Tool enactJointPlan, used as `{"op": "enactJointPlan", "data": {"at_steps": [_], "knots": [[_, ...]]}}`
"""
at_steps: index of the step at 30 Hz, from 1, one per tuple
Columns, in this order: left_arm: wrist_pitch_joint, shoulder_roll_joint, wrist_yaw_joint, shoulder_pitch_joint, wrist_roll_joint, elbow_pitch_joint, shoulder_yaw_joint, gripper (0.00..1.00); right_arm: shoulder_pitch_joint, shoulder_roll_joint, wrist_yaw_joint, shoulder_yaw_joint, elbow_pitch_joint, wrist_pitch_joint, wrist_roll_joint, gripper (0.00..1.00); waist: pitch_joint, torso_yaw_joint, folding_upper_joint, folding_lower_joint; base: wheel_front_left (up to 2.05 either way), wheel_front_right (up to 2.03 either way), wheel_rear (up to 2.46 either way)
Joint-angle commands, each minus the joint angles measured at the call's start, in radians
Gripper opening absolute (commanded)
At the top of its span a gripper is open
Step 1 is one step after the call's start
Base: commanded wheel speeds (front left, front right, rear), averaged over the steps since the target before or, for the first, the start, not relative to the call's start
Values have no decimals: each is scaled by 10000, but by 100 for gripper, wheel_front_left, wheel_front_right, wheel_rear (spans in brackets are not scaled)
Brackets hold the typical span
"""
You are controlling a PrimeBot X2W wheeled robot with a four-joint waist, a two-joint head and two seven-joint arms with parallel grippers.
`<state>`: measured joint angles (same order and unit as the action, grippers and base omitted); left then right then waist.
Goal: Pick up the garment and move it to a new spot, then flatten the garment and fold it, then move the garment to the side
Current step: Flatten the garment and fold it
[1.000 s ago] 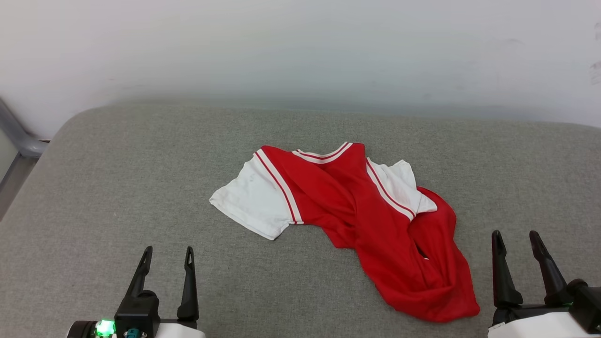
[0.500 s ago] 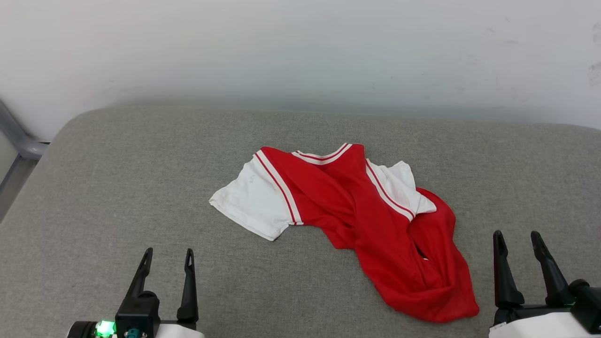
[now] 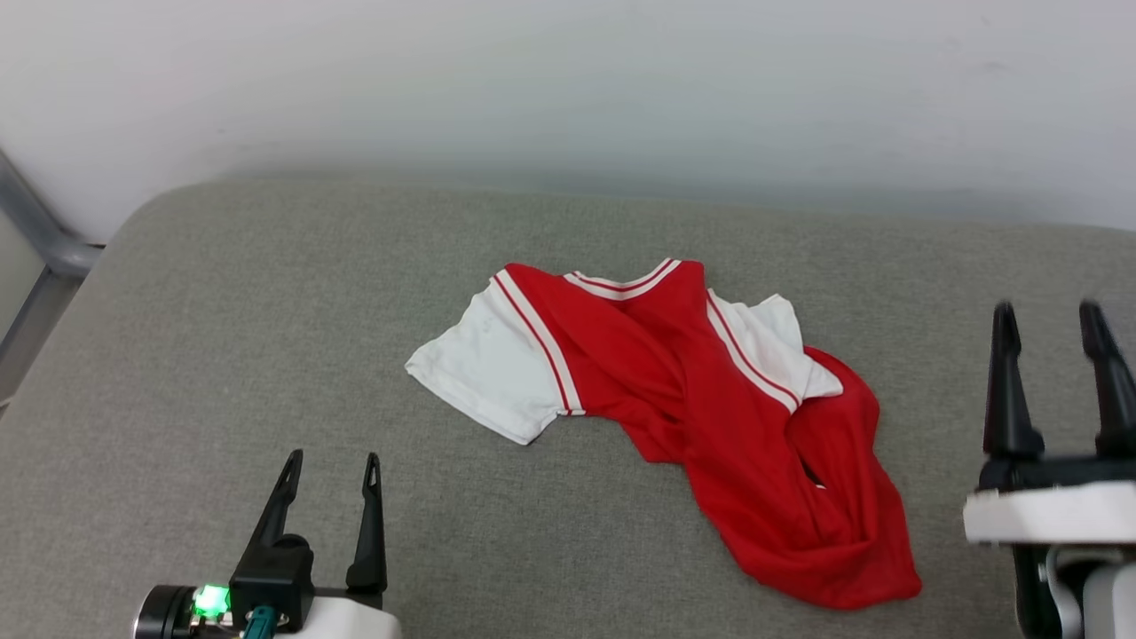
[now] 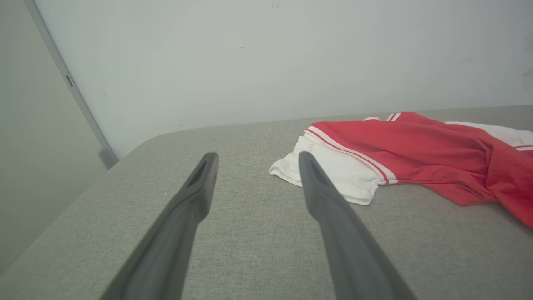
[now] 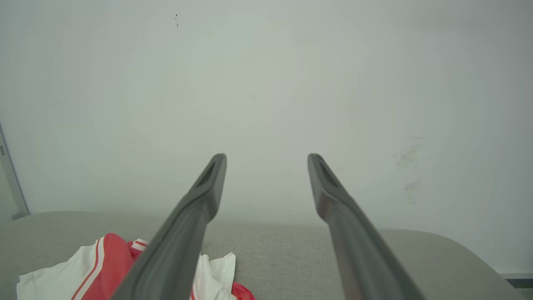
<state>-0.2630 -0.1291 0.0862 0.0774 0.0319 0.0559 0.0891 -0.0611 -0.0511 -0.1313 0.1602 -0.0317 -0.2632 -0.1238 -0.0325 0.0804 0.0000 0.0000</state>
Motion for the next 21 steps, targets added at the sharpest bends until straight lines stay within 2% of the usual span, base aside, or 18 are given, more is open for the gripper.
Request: {"op": "enactJointPlan", "data": {"at_steps": [1,5,8,11,16,21], "knots": [[-26,36,-46,-218,-61,-47,13,100,-586,-73,10,-53,-65,-24,300,100,-218,133,0,0,0,0,0],[-26,100,-129,-526,-115,-137,72,100,-1915,-743,10,-353,282,-22,286,100,-633,335,0,0,0,0,0],[-26,150,-185,-757,-125,-160,125,100,-2903,-1526,10,-997,1068,-20,60,100,-954,515,0,0,0,0,0],[-26,213,-231,-1039,-133,-182,170,100,-4035,-2388,10,-1848,1956,739,-537,100,-1290,697,0,0,0,0,0],[-27,311,-238,-1443,-144,-291,206,100,-5612,-3684,10,-3497,3117,3245,-2283,100,-1848,980,0,0,0,0,0],[-27,404,-247,-1786,-134,-366,243,100,-6840,-4929,10,-5306,3566,6219,-3929,100,-2437,1200,0,0,0,0,0]]}}
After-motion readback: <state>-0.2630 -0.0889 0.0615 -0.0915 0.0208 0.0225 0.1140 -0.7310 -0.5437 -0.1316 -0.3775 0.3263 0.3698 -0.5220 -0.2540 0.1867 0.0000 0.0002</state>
